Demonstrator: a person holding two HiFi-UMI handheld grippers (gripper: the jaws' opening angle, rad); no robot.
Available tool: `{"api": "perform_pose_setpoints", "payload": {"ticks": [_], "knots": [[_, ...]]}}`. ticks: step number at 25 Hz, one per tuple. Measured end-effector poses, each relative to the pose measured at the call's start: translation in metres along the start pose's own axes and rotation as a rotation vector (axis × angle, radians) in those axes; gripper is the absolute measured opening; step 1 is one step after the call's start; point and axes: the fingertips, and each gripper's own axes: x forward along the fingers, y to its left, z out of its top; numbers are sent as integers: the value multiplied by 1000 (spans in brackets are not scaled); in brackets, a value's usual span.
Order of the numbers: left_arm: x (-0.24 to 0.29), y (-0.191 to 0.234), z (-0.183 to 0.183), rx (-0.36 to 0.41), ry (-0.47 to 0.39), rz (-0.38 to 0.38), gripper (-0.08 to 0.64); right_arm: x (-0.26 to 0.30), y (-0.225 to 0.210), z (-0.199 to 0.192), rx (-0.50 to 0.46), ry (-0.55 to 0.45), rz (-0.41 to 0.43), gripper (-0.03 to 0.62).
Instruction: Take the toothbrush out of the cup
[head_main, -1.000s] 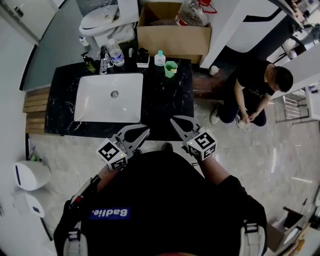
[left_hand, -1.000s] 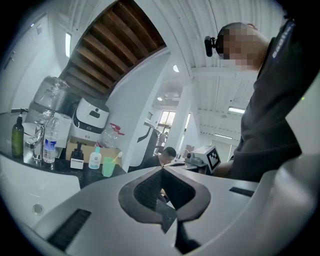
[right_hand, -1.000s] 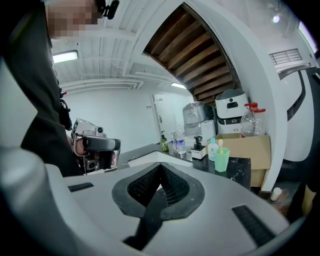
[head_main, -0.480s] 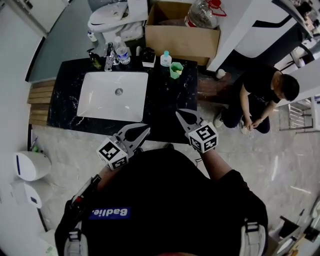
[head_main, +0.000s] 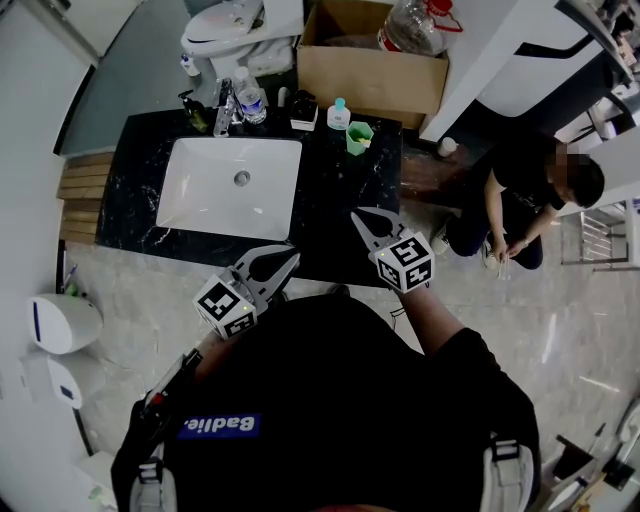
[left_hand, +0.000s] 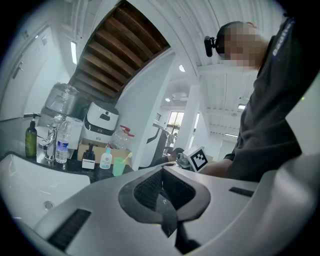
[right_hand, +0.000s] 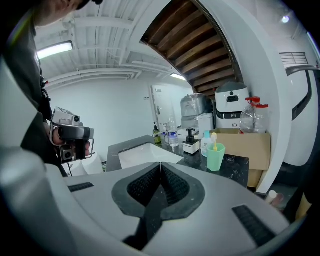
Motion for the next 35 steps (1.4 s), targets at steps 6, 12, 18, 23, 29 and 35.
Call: {"api": "perform_pose_setpoints", "payload": {"ticks": [6, 12, 18, 23, 29, 35], "knots": [[-2, 3, -1, -18, 7, 2, 11, 10, -8, -6, 11, 45, -6, 12], [-6, 10, -3, -15, 12, 16, 11, 17, -31, 9, -55, -11, -49, 14], [-12, 16, -2, -13, 17, 42, 11, 27, -77, 13, -90, -6, -200, 59], [-16, 21, -4, -25, 19, 65, 11, 43, -106, 10, -118, 31, -256, 72], [-21, 23, -2, -21, 20, 87, 11, 57, -131, 9, -121, 33, -303, 101], [-25, 24, -4, -17, 26, 104, 11, 73, -150, 10, -133, 55, -325, 129]]}}
